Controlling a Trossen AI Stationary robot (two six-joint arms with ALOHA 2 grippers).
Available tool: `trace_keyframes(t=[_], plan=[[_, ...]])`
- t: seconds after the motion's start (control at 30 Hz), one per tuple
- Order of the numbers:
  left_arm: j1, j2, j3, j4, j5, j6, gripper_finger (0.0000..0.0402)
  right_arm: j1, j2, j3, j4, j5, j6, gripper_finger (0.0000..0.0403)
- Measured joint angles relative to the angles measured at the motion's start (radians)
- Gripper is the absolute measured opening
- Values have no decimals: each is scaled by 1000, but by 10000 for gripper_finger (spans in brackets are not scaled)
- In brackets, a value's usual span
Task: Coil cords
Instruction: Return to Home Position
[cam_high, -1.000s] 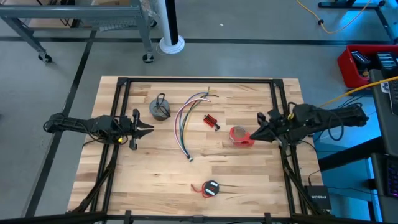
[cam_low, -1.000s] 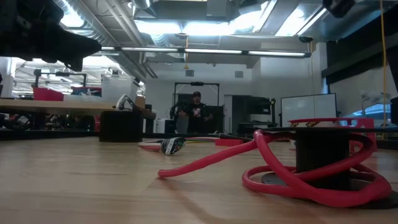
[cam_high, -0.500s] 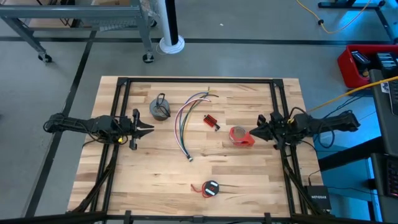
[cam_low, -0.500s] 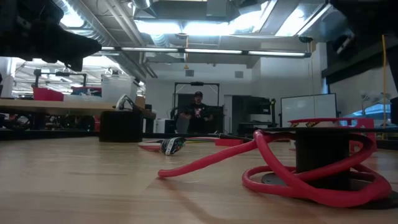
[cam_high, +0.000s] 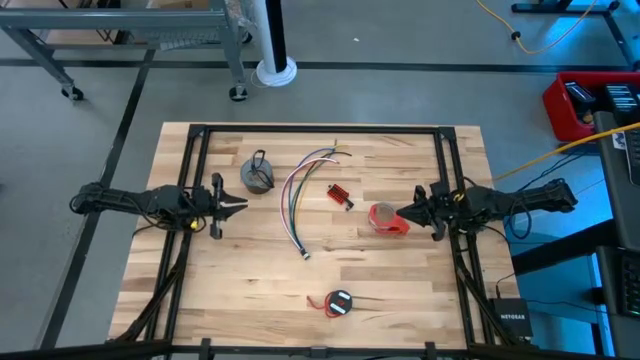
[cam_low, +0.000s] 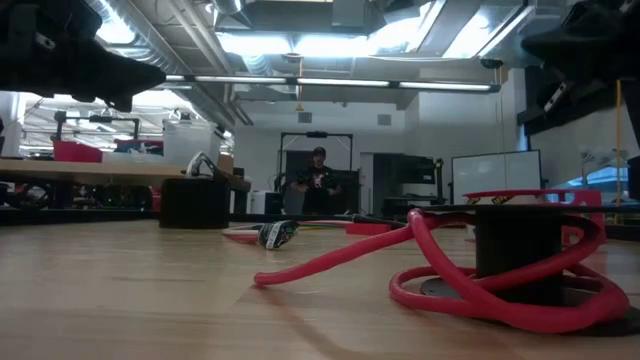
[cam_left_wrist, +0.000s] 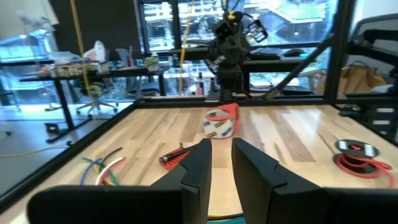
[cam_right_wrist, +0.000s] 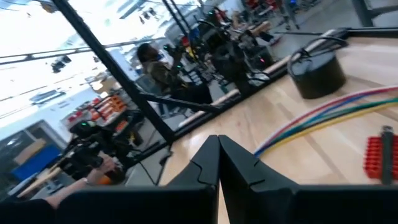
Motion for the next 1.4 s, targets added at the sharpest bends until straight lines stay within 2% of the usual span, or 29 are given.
trace_keyframes(t=[0.2, 0.57, 0.9, 1.4], plan=[[70, 0, 0, 20, -40, 1, 56, 0, 0, 0, -47, 81, 23, 10], [232, 0, 0, 5, -39, -16, 56, 0, 0, 0, -68, 300, -12, 10], [255, 1, 0, -3, 18, -44, 56, 0, 0, 0, -263, 294, 115, 10], [255, 1, 0, -3, 18, -43, 56, 0, 0, 0, -281, 294, 92, 10]])
